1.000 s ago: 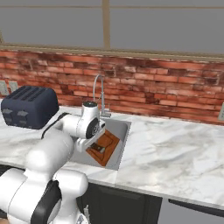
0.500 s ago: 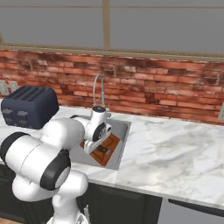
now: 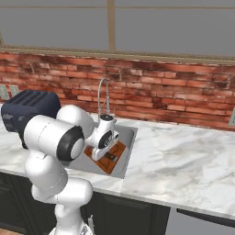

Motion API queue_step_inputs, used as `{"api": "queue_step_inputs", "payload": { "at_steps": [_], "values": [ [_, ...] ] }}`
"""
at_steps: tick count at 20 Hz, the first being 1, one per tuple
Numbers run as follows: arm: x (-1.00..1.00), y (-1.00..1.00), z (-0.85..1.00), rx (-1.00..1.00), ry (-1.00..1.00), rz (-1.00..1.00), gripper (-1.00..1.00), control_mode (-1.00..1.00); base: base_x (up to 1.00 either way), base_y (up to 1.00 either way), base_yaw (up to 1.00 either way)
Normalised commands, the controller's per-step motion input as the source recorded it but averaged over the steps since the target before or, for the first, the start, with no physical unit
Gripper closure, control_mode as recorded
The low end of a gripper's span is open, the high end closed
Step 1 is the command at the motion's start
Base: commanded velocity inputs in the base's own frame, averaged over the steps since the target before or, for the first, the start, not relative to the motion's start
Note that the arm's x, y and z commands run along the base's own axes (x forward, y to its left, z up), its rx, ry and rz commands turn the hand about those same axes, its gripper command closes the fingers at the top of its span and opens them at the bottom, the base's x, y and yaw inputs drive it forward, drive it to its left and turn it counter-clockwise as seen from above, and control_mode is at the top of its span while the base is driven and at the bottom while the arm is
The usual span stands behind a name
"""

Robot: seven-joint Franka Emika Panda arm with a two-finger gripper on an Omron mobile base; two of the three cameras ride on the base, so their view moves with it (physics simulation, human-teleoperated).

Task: Move the cutting board and knife to the sink. Then move spray from the cabinet to the counter.

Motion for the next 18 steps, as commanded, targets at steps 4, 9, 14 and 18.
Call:
{"api": "queue_step_inputs", "payload": {
  "at_steps": [4,9,14,18],
  "values": [
    [0.52,0.0,-0.2,0.0,0.0,0.0,1.0,-1.0,0.0,0.0,0.0],
    [0.55,0.0,-0.13,0.0,0.0,0.0,1.0,-1.0,0.0,0.0,0.0],
    [0.3,0.0,-0.07,0.0,0.01,0.0,1.0,-1.0,0.0,0.0,0.0],
    [0.0,0.0,0.0,0.0,0.0,0.0,-1.0,-1.0,0.0,0.0,0.0]
  ]
}}
